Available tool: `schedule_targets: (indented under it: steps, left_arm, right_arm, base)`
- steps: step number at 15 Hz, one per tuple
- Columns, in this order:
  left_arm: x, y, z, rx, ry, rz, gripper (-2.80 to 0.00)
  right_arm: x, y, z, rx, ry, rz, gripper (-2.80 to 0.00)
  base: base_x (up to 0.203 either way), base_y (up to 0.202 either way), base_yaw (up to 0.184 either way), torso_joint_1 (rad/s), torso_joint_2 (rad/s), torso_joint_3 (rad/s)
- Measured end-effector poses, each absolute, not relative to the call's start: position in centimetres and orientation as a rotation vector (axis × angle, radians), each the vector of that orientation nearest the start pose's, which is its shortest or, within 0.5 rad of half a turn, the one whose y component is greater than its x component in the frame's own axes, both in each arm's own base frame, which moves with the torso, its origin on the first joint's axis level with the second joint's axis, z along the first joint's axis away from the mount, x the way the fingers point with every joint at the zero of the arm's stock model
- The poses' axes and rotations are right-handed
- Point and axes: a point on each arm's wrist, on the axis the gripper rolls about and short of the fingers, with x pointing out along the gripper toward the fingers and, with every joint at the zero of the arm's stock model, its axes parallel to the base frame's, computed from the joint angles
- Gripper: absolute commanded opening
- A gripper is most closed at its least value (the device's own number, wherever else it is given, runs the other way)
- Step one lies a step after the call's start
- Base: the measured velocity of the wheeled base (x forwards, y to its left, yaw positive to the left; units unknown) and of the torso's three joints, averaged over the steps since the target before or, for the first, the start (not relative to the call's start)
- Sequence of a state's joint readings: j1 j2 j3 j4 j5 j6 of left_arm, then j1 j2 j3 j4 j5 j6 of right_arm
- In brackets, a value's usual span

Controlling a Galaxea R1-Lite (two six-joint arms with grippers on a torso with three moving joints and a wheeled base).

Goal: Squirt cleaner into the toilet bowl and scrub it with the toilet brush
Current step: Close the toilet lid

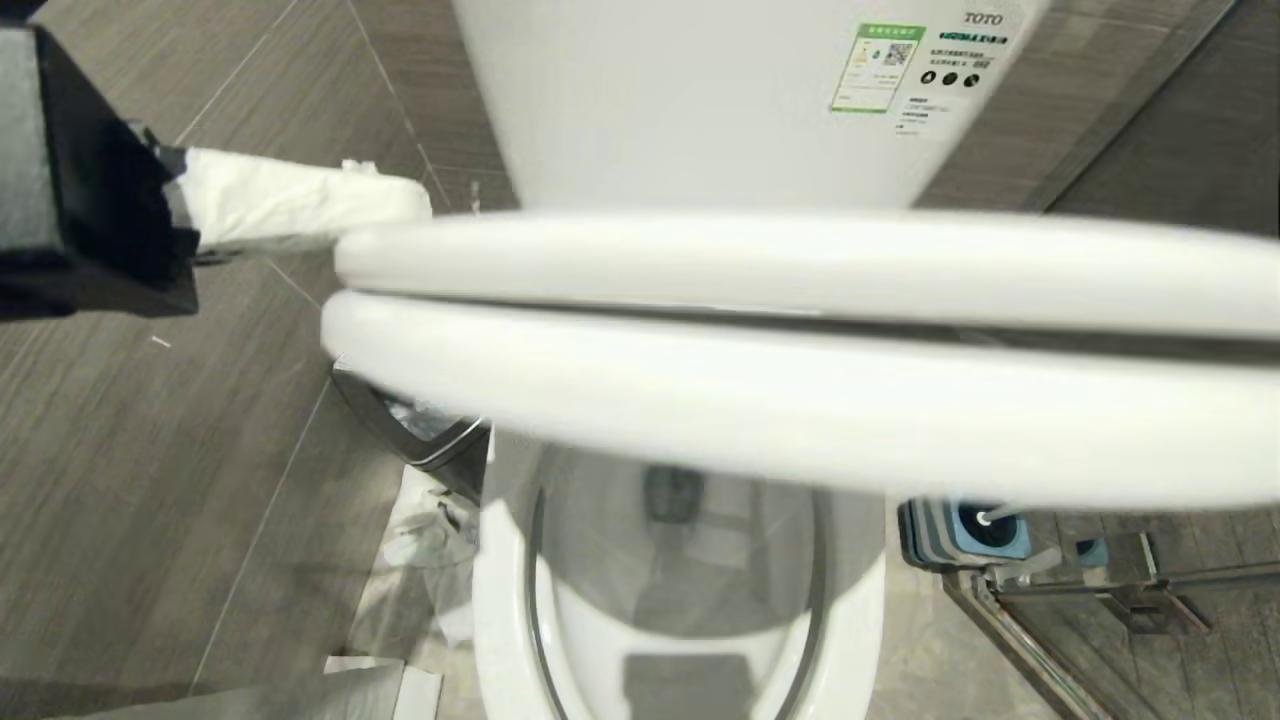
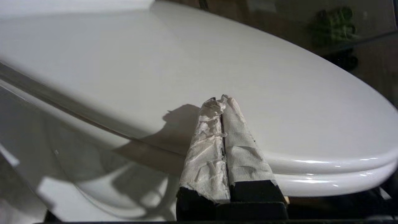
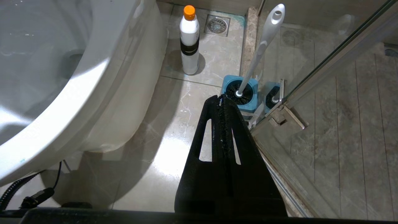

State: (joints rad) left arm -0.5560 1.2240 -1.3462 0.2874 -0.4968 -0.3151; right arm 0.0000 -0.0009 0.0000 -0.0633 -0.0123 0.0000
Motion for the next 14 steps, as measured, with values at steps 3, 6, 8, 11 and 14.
schedule_targets:
  steps: [3, 6, 8, 11, 14]
  left_arm:
    - [11.5, -9.1, 34.6, -0.267, 0.433, -1.034, -2.8]
    - [10.8, -8.8, 33.3, -0.259, 0.483, -1.036, -2.8]
    - [10.4, -8.4, 32.8, -0.255, 0.505, -1.024, -2.8]
    - [10.0, -7.5, 33.4, -0.245, 0.466, -0.991, -2.8]
    - [9.1, -6.2, 34.3, -0.187, 0.454, -0.94, -2.8]
  right_arm:
    - [-2.3, 0.0, 8.2, 0.0, -0.064, -0.012, -2.8]
    - [-2.3, 0.0, 8.2, 0.001, -0.064, -0.012, -2.8]
    - [-2.3, 0.0, 8.2, 0.0, -0.064, -0.012, -2.8]
    - [-2.3, 0.0, 8.2, 0.0, -0.065, -0.012, -2.8]
    - [-2.3, 0.0, 8.2, 0.0, -0.064, -0.012, -2.8]
  base:
    - [0.0, 0.0, 0.0, 0.0, 0.0, 0.0]
    - [0.0, 0.0, 0.0, 0.0, 0.0, 0.0]
    - [0.0, 0.0, 0.0, 0.0, 0.0, 0.0]
    - [0.0, 0.0, 0.0, 0.0, 0.0, 0.0]
    - [0.0, 0.0, 0.0, 0.0, 0.0, 0.0]
